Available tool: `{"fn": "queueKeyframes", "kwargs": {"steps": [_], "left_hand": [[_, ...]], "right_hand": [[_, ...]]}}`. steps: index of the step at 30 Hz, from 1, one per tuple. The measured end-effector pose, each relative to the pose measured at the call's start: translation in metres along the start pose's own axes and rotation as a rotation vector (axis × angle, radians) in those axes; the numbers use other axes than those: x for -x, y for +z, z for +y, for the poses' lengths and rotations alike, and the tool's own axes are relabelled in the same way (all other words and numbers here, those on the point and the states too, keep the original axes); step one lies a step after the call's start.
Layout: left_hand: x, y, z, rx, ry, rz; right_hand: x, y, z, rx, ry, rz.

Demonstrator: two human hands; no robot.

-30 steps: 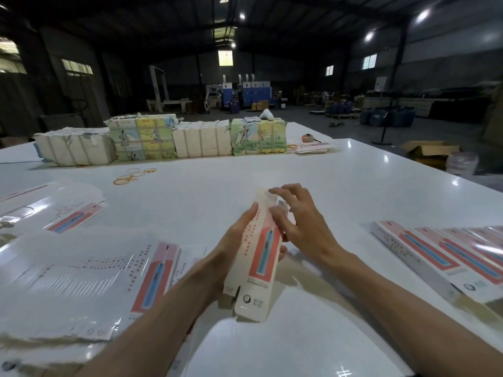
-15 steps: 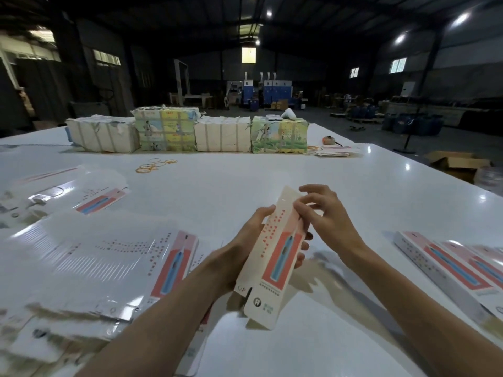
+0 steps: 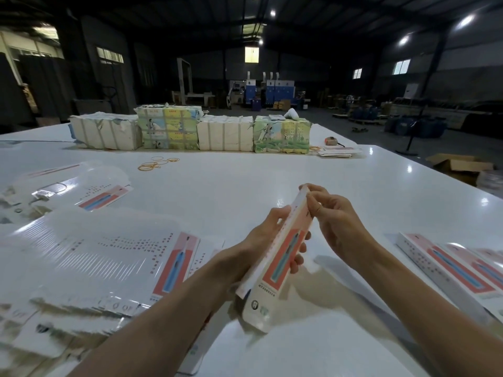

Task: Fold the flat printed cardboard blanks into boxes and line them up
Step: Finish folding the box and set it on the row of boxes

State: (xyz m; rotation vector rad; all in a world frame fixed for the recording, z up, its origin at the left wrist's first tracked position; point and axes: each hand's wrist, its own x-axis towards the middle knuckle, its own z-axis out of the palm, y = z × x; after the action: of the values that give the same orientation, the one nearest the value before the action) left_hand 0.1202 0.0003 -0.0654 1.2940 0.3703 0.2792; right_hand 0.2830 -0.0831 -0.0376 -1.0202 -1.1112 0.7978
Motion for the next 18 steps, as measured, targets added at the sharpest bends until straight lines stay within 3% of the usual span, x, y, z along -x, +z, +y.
{"fn": "queueKeyframes", "kwargs": {"steps": [3, 6, 10, 13, 18], "left_hand": [[-0.005, 0.010, -0.002, 0.147, -0.022, 0.039], [-0.006, 0.003, -0.001, 0.247, 0.005, 0.071], [-0.005, -0.011, 0.000, 0.415, 0.072, 0.023], [-0.006, -0.015, -0.002, 0.331, 0.103, 0.053], [-0.009, -0.012, -0.009, 0.080, 0.286, 0.323]], "right_hand": [[-0.001, 0.004, 0.006, -0.073, -0.034, 0.005], [-0.001, 0.008, 0.013, 0.002, -0.062, 0.080], [0.004, 0.017, 0.025, 0.042, 0.051, 0.041], [0.009, 0.024, 0.033, 0.101, 0.023, -0.006], [0.007, 0.016, 0.022, 0.117, -0.061, 0.096]]}}
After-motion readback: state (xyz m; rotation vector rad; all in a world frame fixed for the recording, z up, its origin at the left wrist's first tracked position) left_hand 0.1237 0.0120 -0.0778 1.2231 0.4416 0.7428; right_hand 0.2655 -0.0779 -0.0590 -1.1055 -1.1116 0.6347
